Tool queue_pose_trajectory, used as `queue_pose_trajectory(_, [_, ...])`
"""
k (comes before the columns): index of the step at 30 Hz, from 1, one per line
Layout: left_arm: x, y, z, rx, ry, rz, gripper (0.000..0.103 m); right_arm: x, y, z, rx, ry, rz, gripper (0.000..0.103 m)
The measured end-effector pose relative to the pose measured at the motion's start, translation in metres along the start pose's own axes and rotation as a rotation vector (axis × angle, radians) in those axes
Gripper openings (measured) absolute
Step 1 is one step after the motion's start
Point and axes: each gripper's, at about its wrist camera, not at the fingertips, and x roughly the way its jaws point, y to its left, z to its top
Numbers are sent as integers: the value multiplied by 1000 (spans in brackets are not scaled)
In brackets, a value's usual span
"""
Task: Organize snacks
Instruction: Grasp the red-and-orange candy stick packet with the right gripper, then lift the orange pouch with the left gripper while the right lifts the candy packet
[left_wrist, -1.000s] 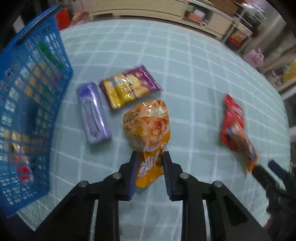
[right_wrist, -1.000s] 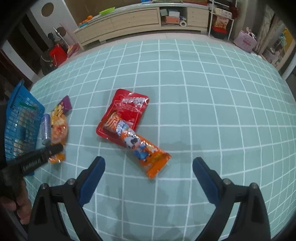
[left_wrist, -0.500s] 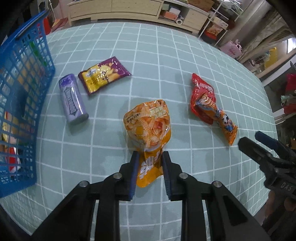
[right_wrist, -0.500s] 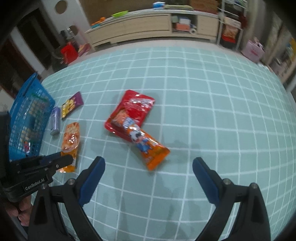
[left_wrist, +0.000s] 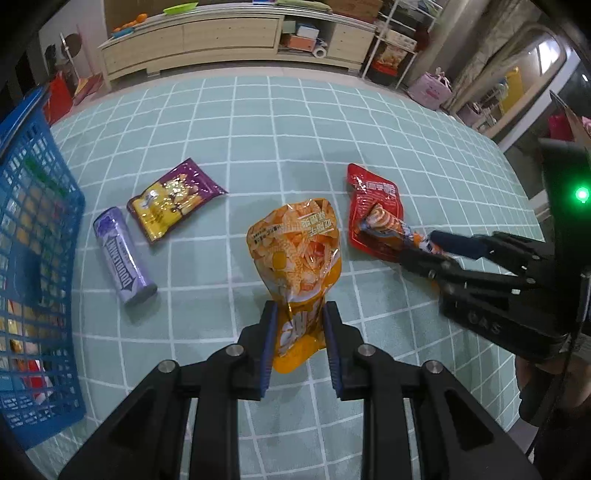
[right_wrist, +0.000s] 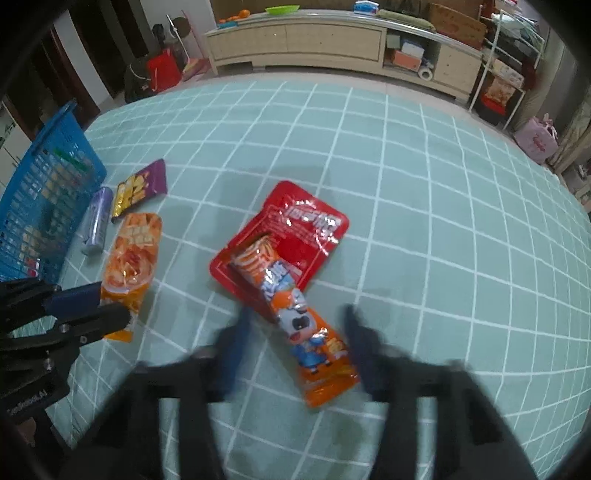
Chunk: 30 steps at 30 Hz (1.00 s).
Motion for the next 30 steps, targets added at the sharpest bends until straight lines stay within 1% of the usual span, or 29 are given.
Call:
queue_pose_trajectory(2, [-2,-3,-1,17,-10,-11,23,-4,1,-4,5,-3,-3,19])
queue_pose_trajectory(7, [-16,-9,-7,38,-19,-29,23,-29,12,-16,37,-24,12,15])
queue_pose_trajectory(9, [-25,-7,-12,43,-29,-34,23,-42,23,-20,44,-37,26,14])
queue_pose_trajectory(12, [-45,-4,-20,43,-61,-37,23,-59,41,-27,32,-49,1,13])
queue_pose_trajectory(14, [-58,0,-25,42,-86,-40,23,-71,53,-32,30,-57,15,13])
queue_pose_trajectory(16, [-73,5,-30,39,-105,-44,23,-81,62,-36,24,-68,7,13])
queue_pose_trajectory(20, [-102,13,-44,58,-151,-11,23,-107,85,-43,29,-104,24,13])
queue_pose_trajectory(22, [-114,17,-47,53,-169,-26,23,-119,98,-43,20,-123,28,13])
queue_pose_trajectory(24, [-126,23,-51,53,-191,-21,23,-134,110,-42,14,-152,27,13])
queue_pose_trajectory(27, [-143,37,-54,45,-220,-16,23,-152,131,-37,7,-189,30,13])
queue_pose_trajectory(30, [-162,59,-59,37,-246,-13,23,-160,151,-31,-7,-210,32,13])
